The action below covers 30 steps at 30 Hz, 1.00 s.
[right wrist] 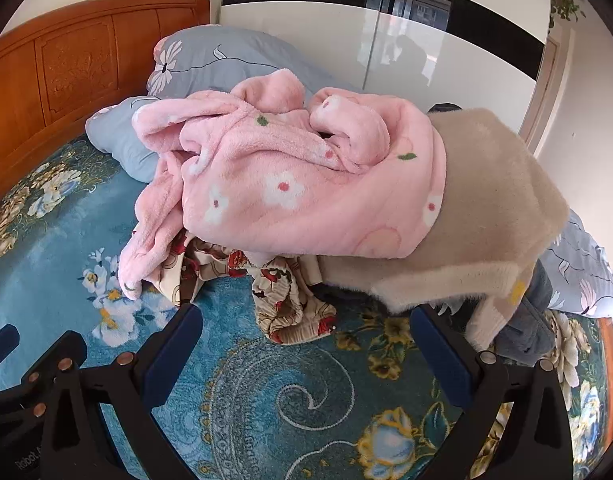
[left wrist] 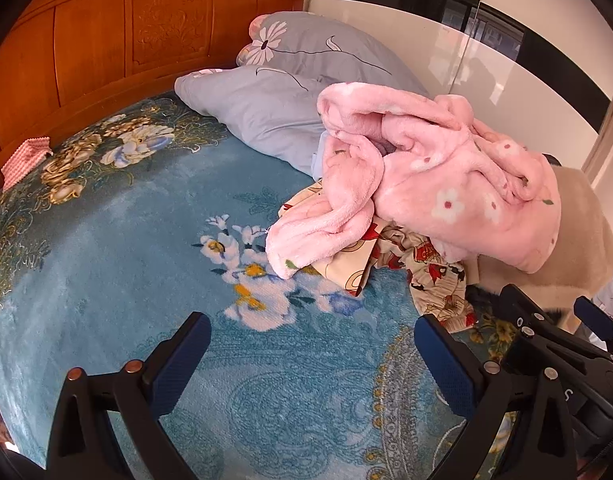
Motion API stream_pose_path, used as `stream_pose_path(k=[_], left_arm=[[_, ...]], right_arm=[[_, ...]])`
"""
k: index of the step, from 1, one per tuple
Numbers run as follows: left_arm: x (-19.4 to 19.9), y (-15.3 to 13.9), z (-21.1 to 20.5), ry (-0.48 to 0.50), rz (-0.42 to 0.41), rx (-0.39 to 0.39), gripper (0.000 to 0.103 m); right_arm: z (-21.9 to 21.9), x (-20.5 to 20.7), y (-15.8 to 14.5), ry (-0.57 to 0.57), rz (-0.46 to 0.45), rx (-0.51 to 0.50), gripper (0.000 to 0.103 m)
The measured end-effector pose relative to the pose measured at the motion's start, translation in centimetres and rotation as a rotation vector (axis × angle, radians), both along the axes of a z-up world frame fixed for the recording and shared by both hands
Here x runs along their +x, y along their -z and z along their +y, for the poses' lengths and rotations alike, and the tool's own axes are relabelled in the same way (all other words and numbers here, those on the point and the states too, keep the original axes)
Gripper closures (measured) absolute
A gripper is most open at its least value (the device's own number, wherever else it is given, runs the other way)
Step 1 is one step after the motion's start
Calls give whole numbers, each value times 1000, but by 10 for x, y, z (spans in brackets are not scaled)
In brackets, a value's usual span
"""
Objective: Fold clothes
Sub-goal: 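Reach both grippers toward the pink fleece garment on the clothes pile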
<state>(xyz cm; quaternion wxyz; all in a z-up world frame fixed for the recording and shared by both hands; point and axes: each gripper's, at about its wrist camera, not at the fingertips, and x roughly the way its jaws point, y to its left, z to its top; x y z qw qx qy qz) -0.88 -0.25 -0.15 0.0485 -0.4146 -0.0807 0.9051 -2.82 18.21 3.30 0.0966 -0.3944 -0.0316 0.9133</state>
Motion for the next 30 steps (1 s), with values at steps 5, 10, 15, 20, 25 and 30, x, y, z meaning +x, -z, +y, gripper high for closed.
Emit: stream_pose_path(k=[5, 10, 15, 20, 25, 30], left_arm=[[-5, 3, 1, 1, -17, -1, 0], [-11, 7, 1, 11, -42, 7, 0], [-19, 10, 3, 33, -71, 17, 0], [-23, 11, 5, 58, -85, 24, 0], [-23, 11, 5, 62, -88, 25, 0], [-22, 14, 3, 56, -96, 17, 0]], right_arm=[[-1, -3, 2, 3, -8, 6, 0], [-1, -7, 6, 9, -21, 13, 0], [0, -12, 8, 14, -37, 15, 0], [2, -15, 8, 25, -52, 24, 0], [1, -15, 7, 21, -57, 42, 0], [-1, -14, 9, 20, -66, 49, 0]])
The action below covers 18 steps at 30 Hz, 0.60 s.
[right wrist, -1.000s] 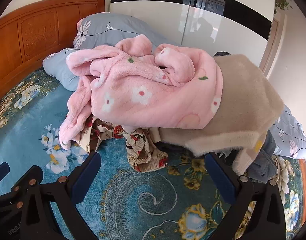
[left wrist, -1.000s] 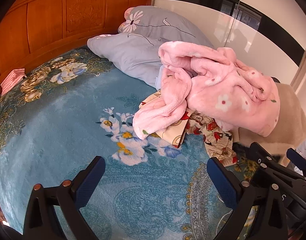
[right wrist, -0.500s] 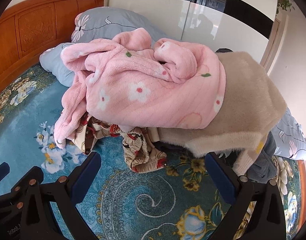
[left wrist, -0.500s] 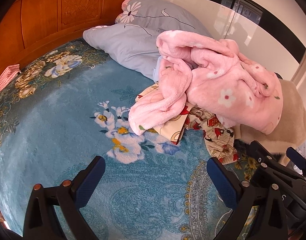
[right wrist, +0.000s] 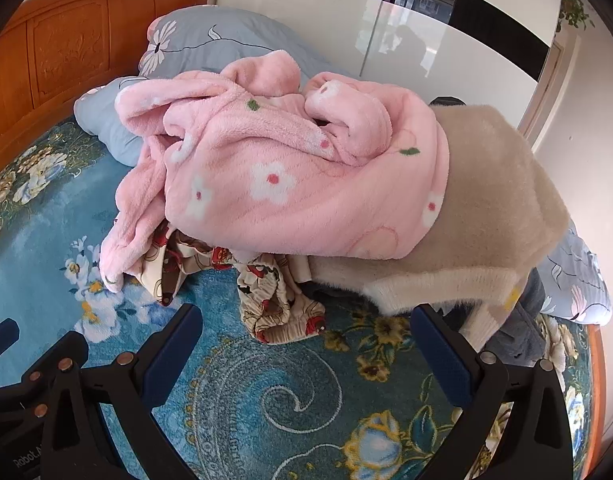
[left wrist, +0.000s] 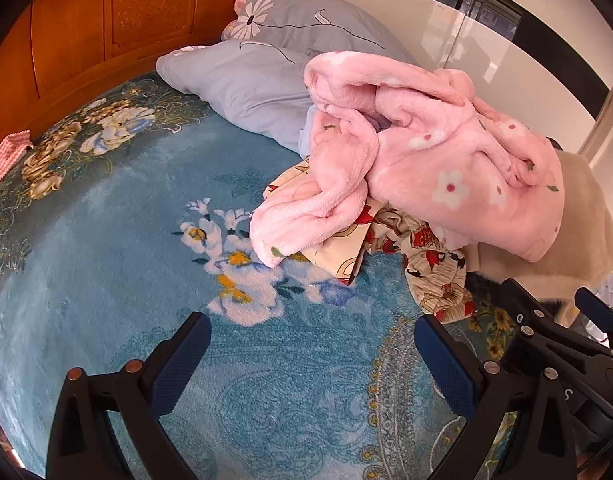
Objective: Fold clothes
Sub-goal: 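Reach both grippers toward the pink fleece garment on the clothes pile, then grasp the pink fleece garment with the right gripper and lift it off the pile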
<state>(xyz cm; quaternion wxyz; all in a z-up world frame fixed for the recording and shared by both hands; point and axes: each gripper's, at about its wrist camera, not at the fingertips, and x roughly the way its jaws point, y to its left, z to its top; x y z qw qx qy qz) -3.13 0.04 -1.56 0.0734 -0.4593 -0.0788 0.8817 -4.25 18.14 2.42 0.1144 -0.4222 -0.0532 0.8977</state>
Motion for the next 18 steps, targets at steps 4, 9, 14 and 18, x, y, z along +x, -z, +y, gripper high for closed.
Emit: stream_pose_path(k=[4, 9, 14, 18], left_arm=[[1, 3, -2, 2, 0, -5, 0], [1, 4, -15, 9, -1, 48, 0], [6, 6, -41, -21, 8, 68, 0], [17, 11, -58, -26, -1, 109, 0]], right_arm=[[-2, -1, 4, -7, -14, 7, 0], [-8, -5, 5, -43, -20, 9, 0], [-18, -37, -21, -108, 37, 53, 0], [-39, -83, -38, -193, 53, 104, 0]])
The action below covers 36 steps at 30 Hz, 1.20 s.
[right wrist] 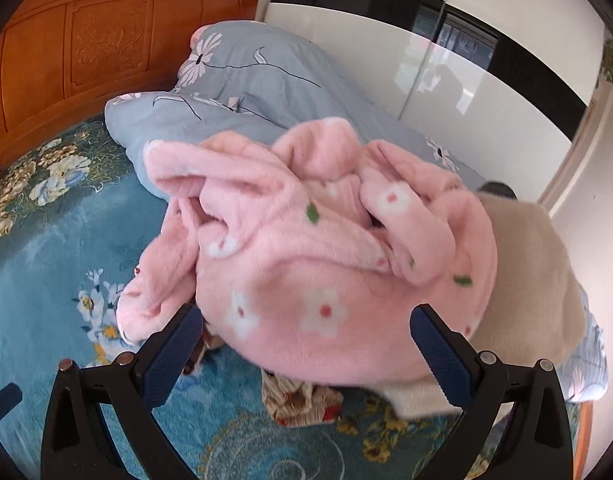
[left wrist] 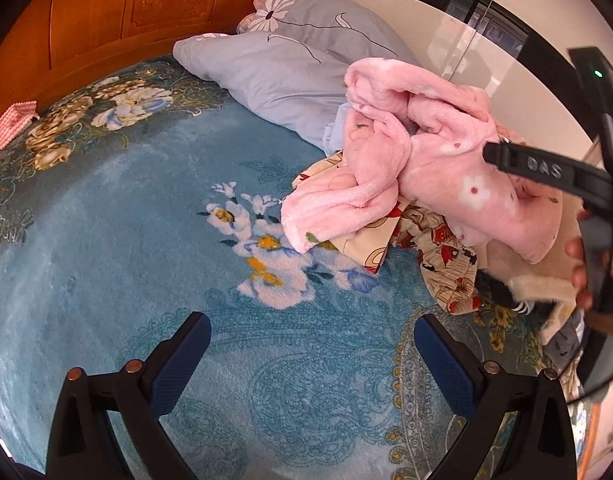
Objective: Fold clothes
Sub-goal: 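Grasp the pink fleece garment with the right gripper and lift it off the pile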
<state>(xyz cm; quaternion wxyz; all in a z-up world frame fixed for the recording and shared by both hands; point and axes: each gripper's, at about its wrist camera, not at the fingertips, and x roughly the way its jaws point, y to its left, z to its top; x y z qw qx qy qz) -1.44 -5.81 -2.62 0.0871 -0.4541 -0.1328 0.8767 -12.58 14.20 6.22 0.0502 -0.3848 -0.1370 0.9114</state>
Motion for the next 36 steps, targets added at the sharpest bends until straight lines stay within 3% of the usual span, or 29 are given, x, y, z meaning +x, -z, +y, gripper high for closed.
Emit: stream_pose_path(k=[6, 12, 14, 16, 17, 18, 19, 21, 28, 31, 36], left_arm=[[19, 4, -16, -21, 22, -6, 0], [33, 16, -31, -46, -9, 4, 0], [40, 19, -36, -50, -7, 3, 0], [46, 21, -41, -54, -4, 2, 0], [49, 23, -44, -57, -3, 1, 0], [51, 24, -47, -60, -2, 0, 0], [53, 25, -51, -70, -3, 7, 0], [56, 28, -59, -92, -8, 24, 0], [66, 33, -101, -222, -8, 207, 0], [69, 35, -114, -271, -18, 269, 0], [77, 25, -114, -241, 8, 286, 0]], right_arm=[[-53, -48, -8, -106, 43, 139, 0], [-118, -71, 1, -261, 67, 385, 1], [-130, -81, 18, -265, 9, 472, 13], [-135, -91, 30, -252, -44, 524, 35], [-137, -95, 35, -243, -66, 545, 39], [-138, -99, 38, -232, -82, 562, 53], [-138, -101, 36, -217, -82, 572, 74], [-136, -103, 21, -166, -43, 545, 91], [-104, -81, -72, -15, 139, 317, 95], [-86, -42, -112, -7, 217, 211, 96], [-82, 53, -159, -91, 351, 155, 96]])
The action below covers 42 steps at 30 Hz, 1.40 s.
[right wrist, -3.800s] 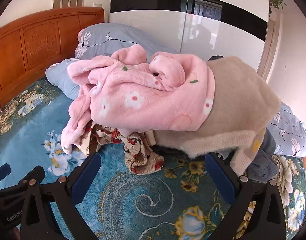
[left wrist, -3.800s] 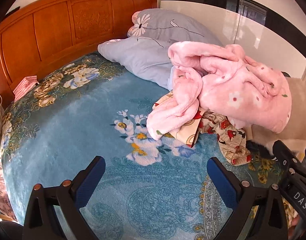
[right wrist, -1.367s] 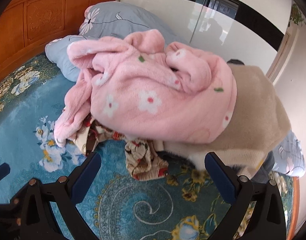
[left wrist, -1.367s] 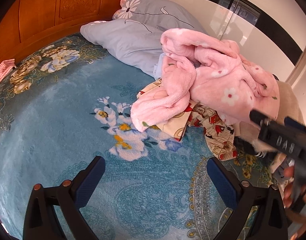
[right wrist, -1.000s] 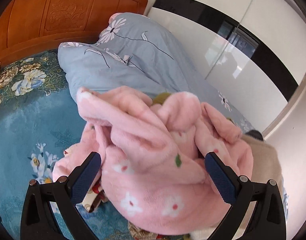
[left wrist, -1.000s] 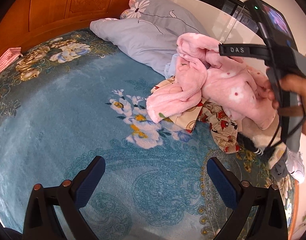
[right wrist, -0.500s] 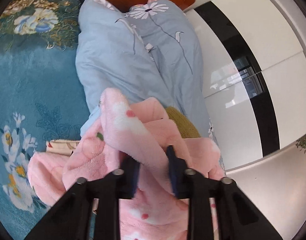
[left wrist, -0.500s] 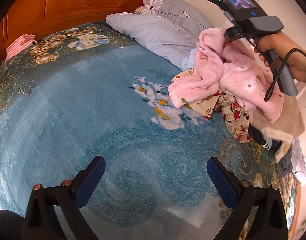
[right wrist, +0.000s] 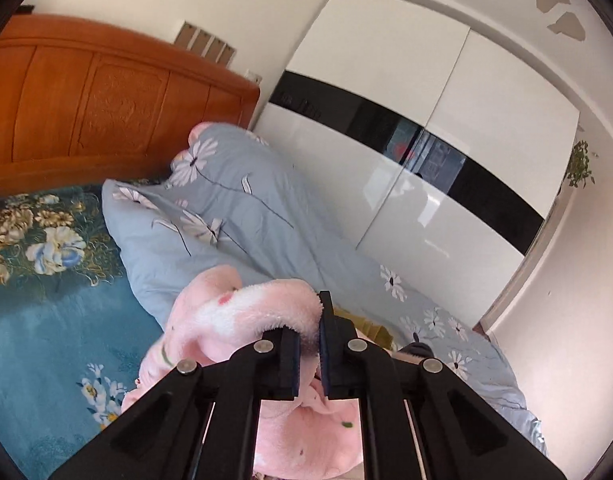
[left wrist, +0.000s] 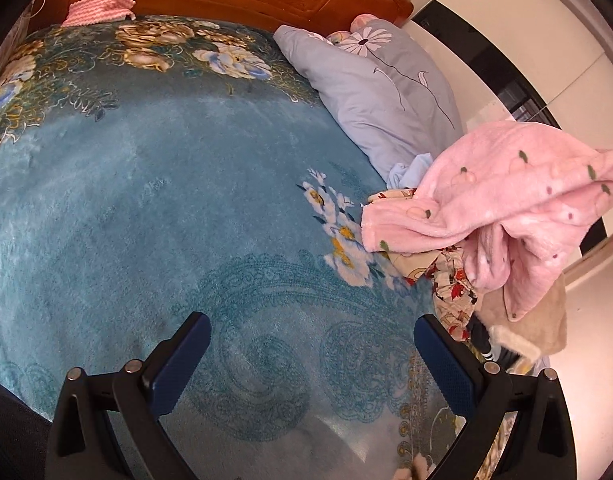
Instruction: Fold clothes
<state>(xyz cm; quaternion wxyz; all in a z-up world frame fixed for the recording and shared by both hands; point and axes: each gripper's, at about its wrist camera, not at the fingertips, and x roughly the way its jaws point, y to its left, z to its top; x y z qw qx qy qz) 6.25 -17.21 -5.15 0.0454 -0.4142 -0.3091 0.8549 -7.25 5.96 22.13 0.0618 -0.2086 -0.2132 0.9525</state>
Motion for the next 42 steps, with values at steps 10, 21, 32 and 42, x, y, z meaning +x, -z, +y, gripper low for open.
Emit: stream_pose_path(k=[10, 21, 32, 42], left_arm=[[24, -12, -33, -101, 22, 78, 0], [25, -1, -42, -178, -57, 54, 0], [12, -25, -8, -45, -6, -103, 0], [-93, -104, 94, 300, 149, -312, 0]], right_arm=[[-70, 90, 91, -236, -258, -76, 96], [-176, 59, 124, -468, -478, -286, 93], [-36, 78, 162, -330, -527, -373, 40], [133, 119, 241, 120, -693, -460, 39]])
